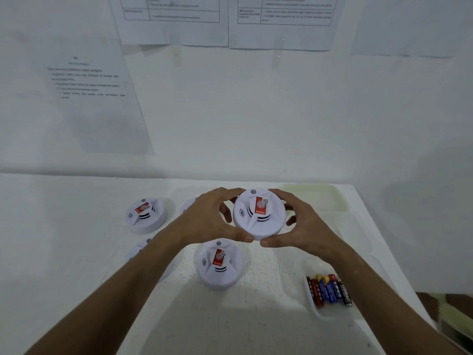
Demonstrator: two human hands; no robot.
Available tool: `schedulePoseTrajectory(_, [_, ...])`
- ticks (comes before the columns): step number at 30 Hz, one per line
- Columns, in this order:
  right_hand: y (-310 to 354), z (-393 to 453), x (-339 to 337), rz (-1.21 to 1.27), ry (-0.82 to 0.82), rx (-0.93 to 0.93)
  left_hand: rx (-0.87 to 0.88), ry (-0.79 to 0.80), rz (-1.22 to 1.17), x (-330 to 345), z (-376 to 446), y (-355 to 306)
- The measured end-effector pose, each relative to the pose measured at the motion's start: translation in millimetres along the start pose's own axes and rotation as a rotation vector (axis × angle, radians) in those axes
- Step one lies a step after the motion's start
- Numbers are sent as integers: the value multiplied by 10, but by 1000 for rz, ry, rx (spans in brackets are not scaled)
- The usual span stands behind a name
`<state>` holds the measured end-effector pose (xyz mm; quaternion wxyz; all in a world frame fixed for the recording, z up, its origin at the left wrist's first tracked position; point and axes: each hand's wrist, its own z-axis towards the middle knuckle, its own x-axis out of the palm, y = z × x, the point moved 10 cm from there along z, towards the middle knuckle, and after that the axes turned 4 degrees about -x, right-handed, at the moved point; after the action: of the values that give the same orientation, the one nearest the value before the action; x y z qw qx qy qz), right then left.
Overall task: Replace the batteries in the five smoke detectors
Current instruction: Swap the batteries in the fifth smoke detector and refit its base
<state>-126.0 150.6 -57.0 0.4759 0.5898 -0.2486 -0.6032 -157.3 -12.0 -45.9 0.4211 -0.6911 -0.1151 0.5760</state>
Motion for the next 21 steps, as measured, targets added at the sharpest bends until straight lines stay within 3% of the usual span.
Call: schedulePoseTrajectory(21, [-120,158,32,-42,20,16,-7,3,39,-4,140,99])
